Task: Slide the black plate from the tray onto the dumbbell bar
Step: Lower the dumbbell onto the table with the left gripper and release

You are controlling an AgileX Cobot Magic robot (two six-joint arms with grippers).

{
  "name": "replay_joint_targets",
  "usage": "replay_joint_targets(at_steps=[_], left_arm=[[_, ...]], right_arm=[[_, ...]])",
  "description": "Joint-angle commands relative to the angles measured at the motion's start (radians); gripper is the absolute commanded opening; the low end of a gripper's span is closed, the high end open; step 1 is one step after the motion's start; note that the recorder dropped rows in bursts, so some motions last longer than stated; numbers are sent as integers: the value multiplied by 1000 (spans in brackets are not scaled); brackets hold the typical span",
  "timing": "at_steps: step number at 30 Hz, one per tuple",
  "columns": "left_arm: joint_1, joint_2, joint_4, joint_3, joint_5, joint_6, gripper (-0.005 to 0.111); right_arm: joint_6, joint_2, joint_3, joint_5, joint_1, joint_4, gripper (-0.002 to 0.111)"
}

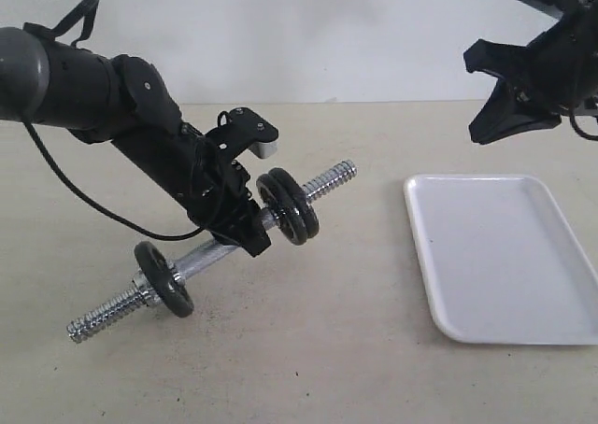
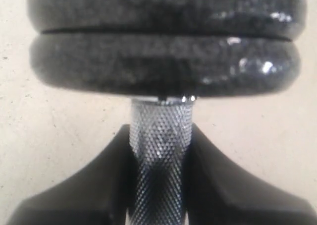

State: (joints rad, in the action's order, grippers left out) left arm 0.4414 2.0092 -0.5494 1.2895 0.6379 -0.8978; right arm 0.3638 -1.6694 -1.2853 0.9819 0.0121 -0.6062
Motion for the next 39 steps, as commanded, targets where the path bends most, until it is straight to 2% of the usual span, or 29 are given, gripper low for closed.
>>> replay_joint_targets(at_steps=[1, 6, 13, 24, 28, 31, 34, 36, 39], left_arm=[[0, -14, -17, 84, -62, 133, 4], [0, 24, 20, 144, -58, 250, 4], [0, 62, 20, 183, -52, 314, 4], [0, 63, 20, 183, -52, 356, 5], [0, 63, 20, 183, -52, 356, 20], [0, 63, 20, 183, -52, 356, 40], [0, 63, 20, 183, -56, 359, 54], [0, 63, 20, 183, -58, 359, 59], [0, 63, 20, 183, -58, 359, 61]], right_arm=[[-14, 122, 143, -114, -3, 14, 0], [-14, 244, 287, -202, -1, 7, 0], [-14, 406, 431, -286, -1, -38, 0], [-14, 462, 485, -312, -1, -47, 0], [-14, 462, 485, -312, -1, -47, 0], [-14, 462, 485, -312, -1, -49, 0], [-14, 462, 485, -312, -1, -51, 0], [-14, 462, 485, -312, -1, -51, 0], [-14, 462, 485, -312, -1, -54, 0]])
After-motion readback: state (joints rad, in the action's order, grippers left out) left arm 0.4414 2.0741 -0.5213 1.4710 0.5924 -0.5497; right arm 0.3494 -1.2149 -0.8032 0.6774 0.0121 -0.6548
